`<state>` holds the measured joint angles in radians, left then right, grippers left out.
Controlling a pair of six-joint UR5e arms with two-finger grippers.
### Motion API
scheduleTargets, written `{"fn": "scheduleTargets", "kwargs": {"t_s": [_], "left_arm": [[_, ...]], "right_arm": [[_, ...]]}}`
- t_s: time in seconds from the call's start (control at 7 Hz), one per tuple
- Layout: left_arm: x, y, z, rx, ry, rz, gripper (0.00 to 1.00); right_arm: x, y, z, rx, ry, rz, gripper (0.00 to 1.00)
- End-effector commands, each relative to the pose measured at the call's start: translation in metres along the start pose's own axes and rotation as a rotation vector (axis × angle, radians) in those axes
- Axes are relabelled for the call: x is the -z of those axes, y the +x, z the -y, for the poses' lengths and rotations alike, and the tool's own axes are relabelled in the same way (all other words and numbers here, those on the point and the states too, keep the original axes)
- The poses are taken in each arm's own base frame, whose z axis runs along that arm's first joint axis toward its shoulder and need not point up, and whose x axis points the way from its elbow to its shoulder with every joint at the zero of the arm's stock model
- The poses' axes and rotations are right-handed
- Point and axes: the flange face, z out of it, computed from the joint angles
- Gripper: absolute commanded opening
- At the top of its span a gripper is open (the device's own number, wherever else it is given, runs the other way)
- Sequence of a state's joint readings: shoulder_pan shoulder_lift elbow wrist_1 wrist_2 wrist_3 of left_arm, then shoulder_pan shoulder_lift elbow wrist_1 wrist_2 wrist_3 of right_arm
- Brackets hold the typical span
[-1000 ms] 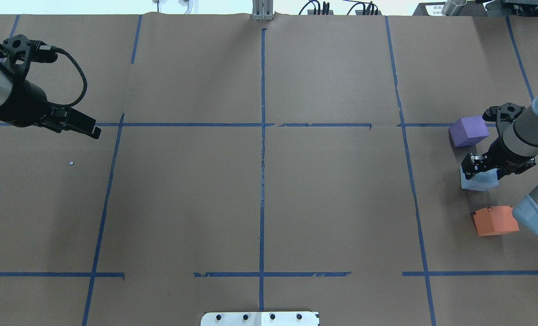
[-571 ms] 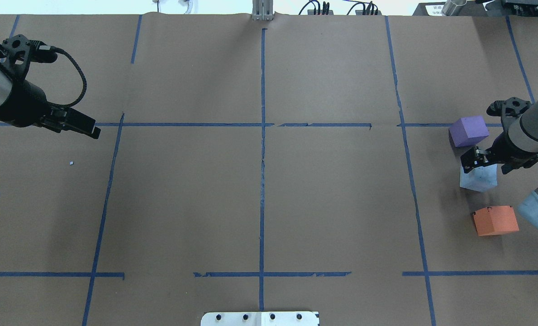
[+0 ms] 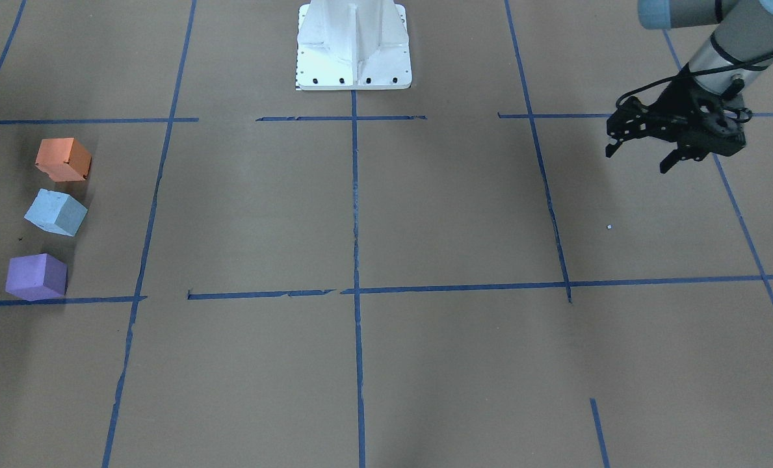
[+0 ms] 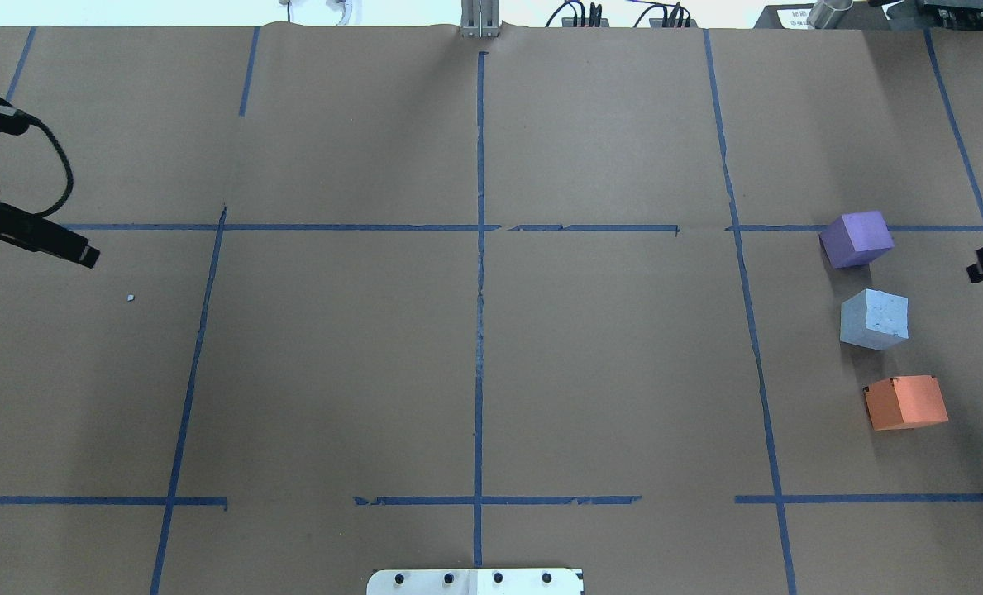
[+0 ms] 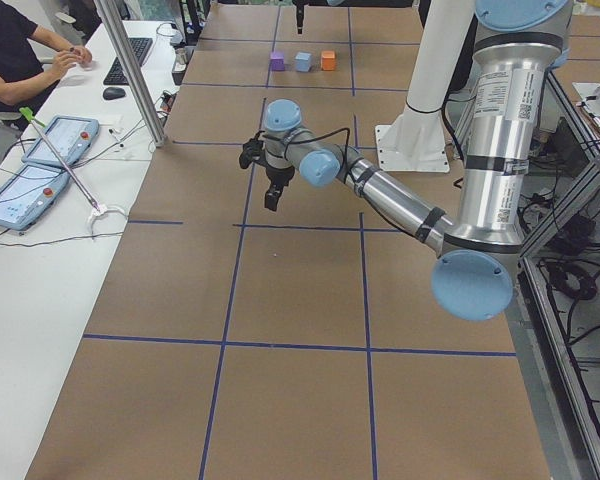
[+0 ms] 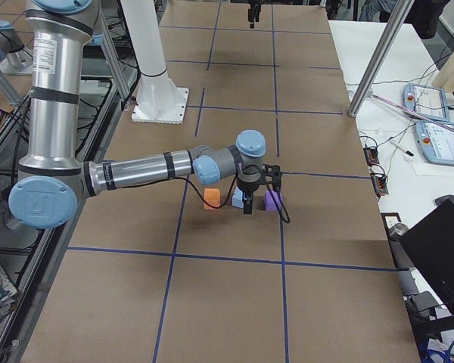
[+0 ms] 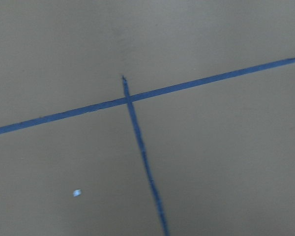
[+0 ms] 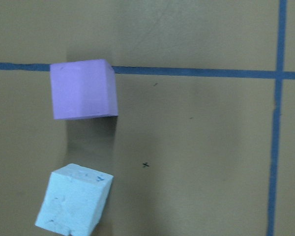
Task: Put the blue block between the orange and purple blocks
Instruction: 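Lower the cube, open the right gripper and lift away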
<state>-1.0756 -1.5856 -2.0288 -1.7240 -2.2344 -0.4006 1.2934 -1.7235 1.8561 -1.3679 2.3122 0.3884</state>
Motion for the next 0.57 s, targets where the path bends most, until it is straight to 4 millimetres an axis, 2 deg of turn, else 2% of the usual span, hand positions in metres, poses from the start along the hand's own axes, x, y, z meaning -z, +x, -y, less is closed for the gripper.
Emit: {"fn": "scheduleTargets", "kwargs": {"t_s": [0.0,0.14,0.29,0.43], "left_arm": [[0.019,-0.139,-0.037,-0.115,-0.02,0.094,1.0],[0.025,-0.219,-0.06,-0.089,-0.035,0.039,1.0],[0.037,-0.279,-0.086,-0.046,-0.021,0.018,1.0],[0.043,-0.302,-0.1,0.073,-0.06,-0.006,1.0]], "right_arm": [[0.049,0.091,-0.027,0.031,0.056,0.037,1.0],[0.06,0.112,-0.032,0.068,0.031,0.026,1.0],[0.069,0.119,-0.035,0.063,0.033,0.024,1.0],[0.072,0.122,-0.036,0.058,0.042,0.021,1.0]]}}
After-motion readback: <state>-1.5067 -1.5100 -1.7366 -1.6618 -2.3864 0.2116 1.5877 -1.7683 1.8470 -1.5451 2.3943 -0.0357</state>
